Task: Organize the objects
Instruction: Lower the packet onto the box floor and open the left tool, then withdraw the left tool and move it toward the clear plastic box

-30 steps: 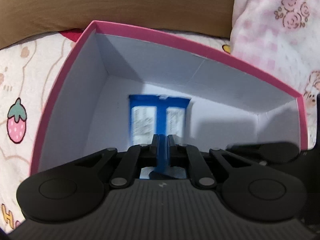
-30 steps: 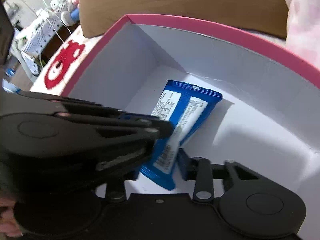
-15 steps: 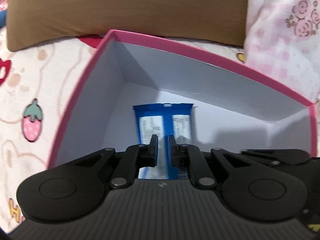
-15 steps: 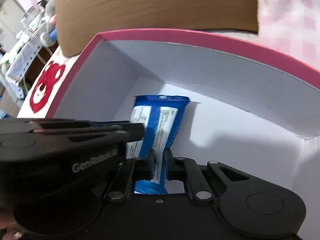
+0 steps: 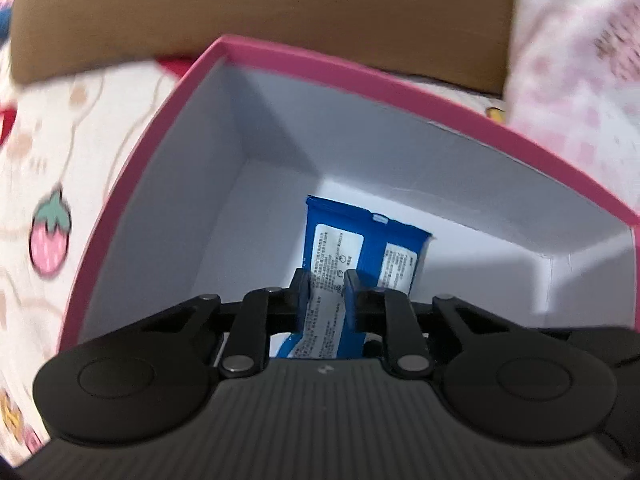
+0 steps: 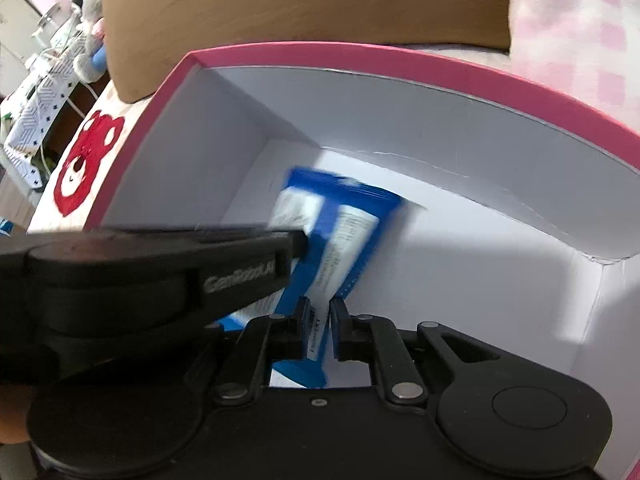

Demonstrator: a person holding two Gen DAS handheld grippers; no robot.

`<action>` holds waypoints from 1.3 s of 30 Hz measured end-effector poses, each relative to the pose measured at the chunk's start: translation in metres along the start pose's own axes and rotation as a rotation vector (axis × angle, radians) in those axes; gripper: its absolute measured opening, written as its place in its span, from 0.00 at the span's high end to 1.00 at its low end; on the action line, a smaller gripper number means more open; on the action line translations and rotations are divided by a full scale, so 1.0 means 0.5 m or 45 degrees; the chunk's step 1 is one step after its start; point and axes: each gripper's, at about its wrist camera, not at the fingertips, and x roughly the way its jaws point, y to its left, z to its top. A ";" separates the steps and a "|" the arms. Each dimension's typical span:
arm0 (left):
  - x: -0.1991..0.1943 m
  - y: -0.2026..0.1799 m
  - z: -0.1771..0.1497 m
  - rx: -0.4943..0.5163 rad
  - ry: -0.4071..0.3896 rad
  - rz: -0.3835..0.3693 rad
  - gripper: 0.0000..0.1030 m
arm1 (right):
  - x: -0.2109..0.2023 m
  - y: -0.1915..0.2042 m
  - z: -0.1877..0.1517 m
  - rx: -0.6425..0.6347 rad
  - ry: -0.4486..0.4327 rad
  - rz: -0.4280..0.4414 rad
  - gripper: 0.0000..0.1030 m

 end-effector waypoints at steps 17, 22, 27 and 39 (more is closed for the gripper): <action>-0.149 -0.020 -0.004 0.119 -0.066 0.014 0.60 | -0.151 0.026 -0.041 -0.176 -0.101 -0.102 0.59; -0.239 -0.036 -0.018 0.148 -0.068 0.011 0.55 | -0.226 0.026 -0.061 -0.209 -0.155 -0.098 0.48; -0.308 -0.057 -0.042 0.177 -0.045 0.006 0.46 | -0.291 0.041 -0.105 -0.246 -0.201 -0.152 0.39; -0.456 -0.129 -0.103 0.235 -0.057 -0.023 0.35 | -0.409 0.045 -0.198 -0.193 -0.223 -0.102 0.19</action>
